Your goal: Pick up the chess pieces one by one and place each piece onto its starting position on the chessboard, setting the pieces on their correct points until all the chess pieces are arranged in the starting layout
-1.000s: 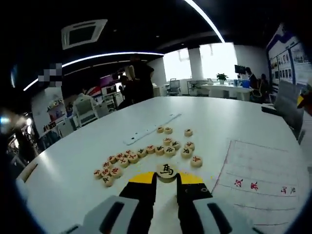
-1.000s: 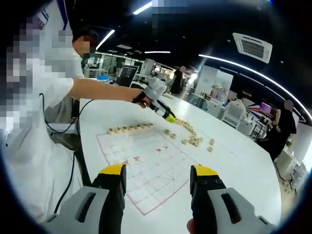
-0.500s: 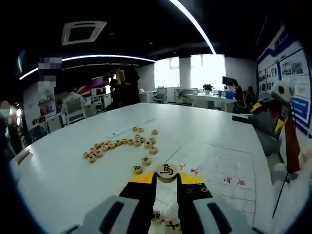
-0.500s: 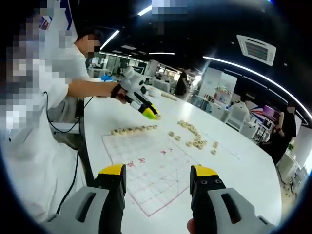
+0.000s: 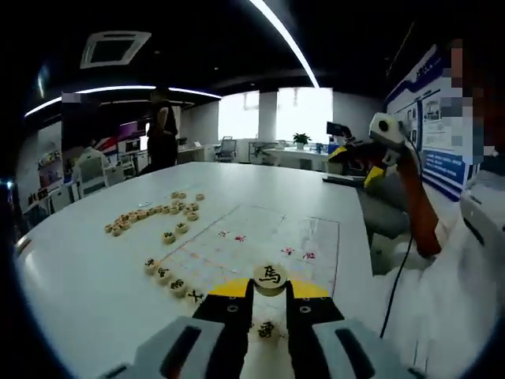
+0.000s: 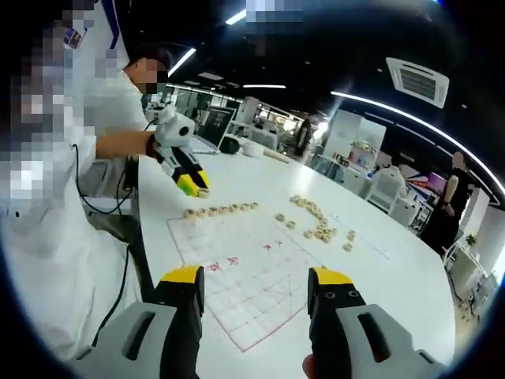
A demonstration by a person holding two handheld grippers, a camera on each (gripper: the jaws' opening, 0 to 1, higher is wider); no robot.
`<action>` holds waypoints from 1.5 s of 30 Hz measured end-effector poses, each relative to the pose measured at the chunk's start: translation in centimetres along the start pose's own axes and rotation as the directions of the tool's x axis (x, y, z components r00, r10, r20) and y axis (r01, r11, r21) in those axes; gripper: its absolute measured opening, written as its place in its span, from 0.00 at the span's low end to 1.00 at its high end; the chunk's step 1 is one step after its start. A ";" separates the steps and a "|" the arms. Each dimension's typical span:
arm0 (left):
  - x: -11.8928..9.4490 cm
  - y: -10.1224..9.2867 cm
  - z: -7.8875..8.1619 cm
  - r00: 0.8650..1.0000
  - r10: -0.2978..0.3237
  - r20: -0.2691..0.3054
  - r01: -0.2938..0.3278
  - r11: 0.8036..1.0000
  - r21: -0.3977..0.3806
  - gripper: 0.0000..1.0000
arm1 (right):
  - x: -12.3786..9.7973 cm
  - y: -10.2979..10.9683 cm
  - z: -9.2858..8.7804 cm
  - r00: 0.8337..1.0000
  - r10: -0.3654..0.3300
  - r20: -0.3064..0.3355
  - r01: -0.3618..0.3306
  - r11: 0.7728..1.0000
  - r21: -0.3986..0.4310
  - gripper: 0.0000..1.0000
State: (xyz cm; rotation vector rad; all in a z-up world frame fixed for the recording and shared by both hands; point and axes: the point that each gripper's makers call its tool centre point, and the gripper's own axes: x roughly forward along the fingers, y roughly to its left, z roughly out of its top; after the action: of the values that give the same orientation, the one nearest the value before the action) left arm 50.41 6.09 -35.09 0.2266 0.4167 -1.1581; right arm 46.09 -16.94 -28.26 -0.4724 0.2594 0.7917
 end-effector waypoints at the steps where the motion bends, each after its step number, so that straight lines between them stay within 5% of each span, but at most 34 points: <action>1: 0.0 -0.1 -0.3 1.000 0.006 0.001 -0.006 1.000 -0.001 0.19 | 0.0 0.1 0.0 1.000 0.004 0.001 -0.004 1.000 -0.004 0.53; 13: 0.0 -2.8 -4.9 0.984 -0.107 -0.144 0.111 0.994 0.020 0.19 | 0.0 0.2 -0.1 1.000 0.010 -0.006 -0.011 1.000 -0.012 0.54; 45: -0.1 -1.1 -5.7 0.984 -0.039 -0.174 0.046 0.998 0.037 0.23 | 0.0 0.6 0.1 1.000 0.015 -0.006 -0.015 0.999 -0.029 0.53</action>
State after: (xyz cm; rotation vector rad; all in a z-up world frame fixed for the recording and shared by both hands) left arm 48.18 7.92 -40.14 0.3572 0.5534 -1.1940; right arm 45.66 -16.50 -28.42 -0.5007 0.2576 0.8097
